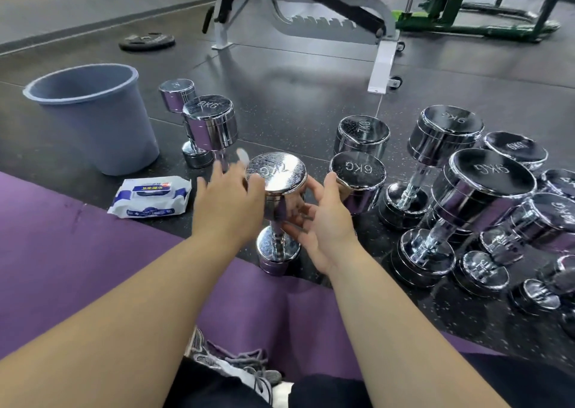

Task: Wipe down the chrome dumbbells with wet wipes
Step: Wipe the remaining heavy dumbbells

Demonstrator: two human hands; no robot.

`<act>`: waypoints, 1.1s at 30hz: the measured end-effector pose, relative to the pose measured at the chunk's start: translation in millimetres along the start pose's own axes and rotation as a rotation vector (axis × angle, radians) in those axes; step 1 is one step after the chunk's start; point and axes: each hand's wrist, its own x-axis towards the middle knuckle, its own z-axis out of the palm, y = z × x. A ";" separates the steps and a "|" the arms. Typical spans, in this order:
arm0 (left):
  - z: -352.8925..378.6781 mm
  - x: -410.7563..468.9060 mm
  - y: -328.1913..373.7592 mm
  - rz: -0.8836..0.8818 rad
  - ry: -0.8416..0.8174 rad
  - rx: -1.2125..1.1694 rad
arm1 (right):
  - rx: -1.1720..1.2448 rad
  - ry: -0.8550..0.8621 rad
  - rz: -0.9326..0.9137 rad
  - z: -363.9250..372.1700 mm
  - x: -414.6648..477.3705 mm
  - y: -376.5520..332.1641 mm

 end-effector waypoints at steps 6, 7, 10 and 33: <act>-2.3 -21.0 17.1 -0.129 0.139 -0.472 | -0.135 0.019 -0.056 8.9 -11.1 -1.3; -2.0 -22.3 20.2 -0.152 0.142 -0.566 | -0.194 0.042 -0.090 12.1 -11.6 0.5; -3.9 -29.8 26.1 -0.231 0.211 -0.686 | -0.340 0.139 -0.278 19.4 -19.1 0.7; -19.9 32.3 -5.2 -0.477 -0.032 -0.939 | -1.292 0.144 -0.653 54.7 18.7 -66.2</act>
